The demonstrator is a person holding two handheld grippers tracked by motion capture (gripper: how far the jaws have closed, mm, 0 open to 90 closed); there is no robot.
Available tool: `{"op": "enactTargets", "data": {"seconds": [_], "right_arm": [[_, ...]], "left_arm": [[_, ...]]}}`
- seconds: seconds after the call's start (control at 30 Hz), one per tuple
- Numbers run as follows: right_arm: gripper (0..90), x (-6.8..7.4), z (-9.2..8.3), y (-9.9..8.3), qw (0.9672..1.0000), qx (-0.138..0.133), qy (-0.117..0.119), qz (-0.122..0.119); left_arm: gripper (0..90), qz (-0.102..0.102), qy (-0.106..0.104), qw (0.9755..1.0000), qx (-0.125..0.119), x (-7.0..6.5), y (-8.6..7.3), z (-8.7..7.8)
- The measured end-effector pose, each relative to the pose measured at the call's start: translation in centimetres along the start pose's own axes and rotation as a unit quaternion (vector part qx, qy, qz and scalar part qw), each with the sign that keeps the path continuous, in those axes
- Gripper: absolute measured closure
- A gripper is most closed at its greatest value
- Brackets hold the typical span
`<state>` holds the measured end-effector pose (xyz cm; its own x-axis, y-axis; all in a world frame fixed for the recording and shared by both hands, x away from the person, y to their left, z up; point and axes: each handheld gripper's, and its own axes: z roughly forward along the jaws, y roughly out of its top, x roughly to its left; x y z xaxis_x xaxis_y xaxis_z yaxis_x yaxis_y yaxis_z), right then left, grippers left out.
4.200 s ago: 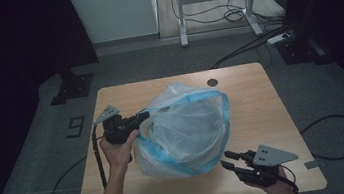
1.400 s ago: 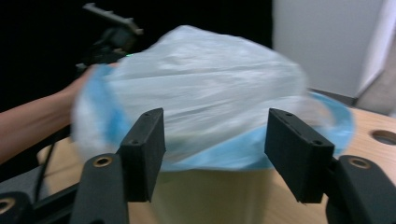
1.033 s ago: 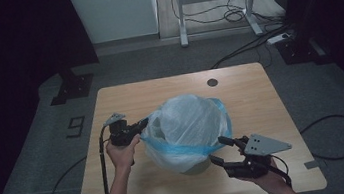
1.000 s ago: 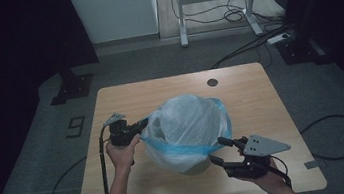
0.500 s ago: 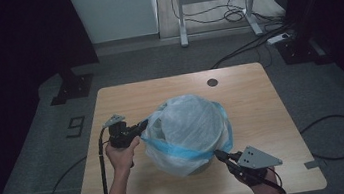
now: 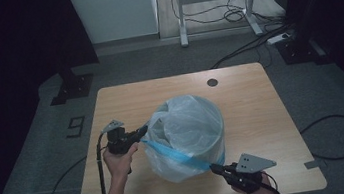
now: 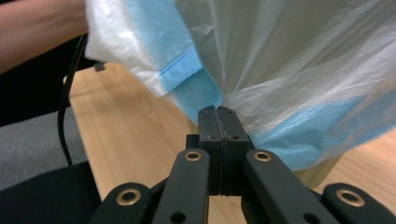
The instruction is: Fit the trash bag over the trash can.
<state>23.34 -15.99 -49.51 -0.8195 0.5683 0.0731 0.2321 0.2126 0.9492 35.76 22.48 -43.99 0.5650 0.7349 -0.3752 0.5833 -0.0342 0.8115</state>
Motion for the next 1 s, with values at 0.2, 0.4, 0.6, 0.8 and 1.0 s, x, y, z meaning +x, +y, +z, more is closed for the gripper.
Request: {"op": "enactTargets", "data": {"seconds": [0.2, 0.4, 0.6, 0.8, 1.0], "right_arm": [[88.3, 0.2, 0.0, -0.6, 0.9997, 0.015, 0.011, -0.016], [88.1, -0.2, 0.4, -0.9, 0.9987, 0.044, 0.018, -0.02], [88.1, -2.0, 1.0, -2.1, 0.9975, 0.07, -0.004, -0.003], [87.2, -3.2, 1.4, -3.1, 0.9953, 0.094, -0.018, 0.014], [68.2, -3.3, -0.3, -1.9, 0.9987, 0.042, -0.015, 0.024]], "left_arm": [[89.0, 0.005, -0.006, 0.9999, 0.009, -0.2, -0.9, -1.4], [89.0, 0.006, -0.014, 0.9995, 0.027, 0.0, -1.5, -2.0], [89.0, 0.0, -0.006, 0.9991, 0.043, 0.1, -1.7, -1.1], [88.9, -0.001, -0.007, 0.9985, 0.054, 0.0, -2.0, 0.1], [88.9, -0.005, -0.009, 0.9987, 0.05, 0.1, -2.1, 0.2]]}}
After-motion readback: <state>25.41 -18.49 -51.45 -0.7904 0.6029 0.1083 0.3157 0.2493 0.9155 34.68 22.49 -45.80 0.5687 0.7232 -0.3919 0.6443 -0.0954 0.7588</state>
